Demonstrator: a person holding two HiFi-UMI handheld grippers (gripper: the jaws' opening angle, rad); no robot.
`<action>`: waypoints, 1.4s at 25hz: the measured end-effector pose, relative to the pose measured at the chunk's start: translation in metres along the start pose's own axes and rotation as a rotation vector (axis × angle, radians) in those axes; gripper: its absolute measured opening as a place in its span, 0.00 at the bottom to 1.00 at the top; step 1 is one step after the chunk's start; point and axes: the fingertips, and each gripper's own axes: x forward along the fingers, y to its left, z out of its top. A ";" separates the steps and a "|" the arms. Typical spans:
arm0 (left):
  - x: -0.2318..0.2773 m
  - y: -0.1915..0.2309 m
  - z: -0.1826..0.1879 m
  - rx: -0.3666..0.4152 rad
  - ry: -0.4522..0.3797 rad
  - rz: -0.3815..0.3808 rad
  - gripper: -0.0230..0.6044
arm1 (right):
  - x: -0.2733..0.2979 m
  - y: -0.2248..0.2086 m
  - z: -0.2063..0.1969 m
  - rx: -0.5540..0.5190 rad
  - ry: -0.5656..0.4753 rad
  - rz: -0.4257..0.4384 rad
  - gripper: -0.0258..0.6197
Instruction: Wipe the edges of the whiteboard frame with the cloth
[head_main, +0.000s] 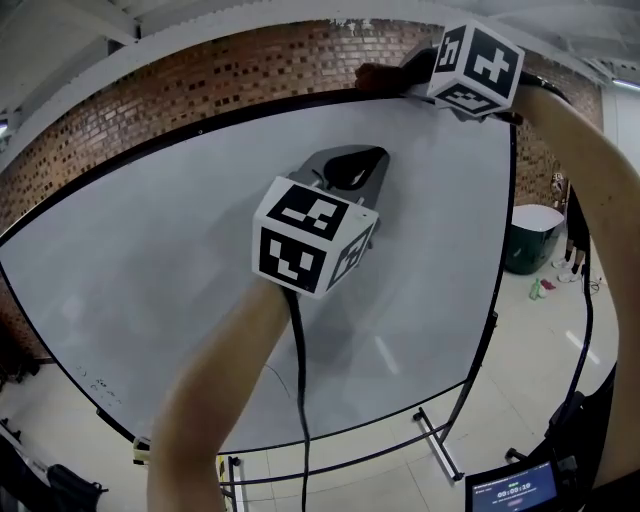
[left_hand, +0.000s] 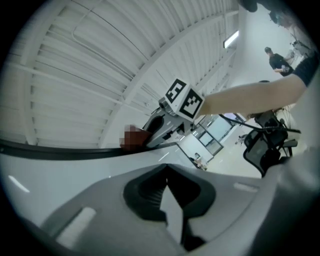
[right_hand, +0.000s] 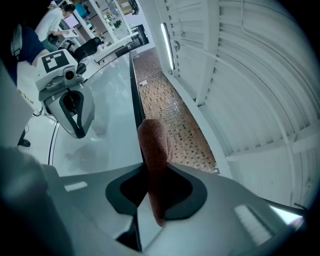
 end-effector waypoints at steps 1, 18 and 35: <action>0.002 -0.001 0.001 -0.006 -0.010 -0.011 0.04 | 0.000 -0.001 -0.003 0.009 0.003 -0.007 0.14; 0.011 -0.041 0.002 -0.015 -0.207 -0.172 0.04 | -0.027 -0.032 -0.079 0.154 0.089 -0.106 0.14; 0.084 -0.080 0.012 0.086 -0.166 -0.152 0.04 | -0.050 -0.065 -0.188 0.107 0.142 -0.120 0.14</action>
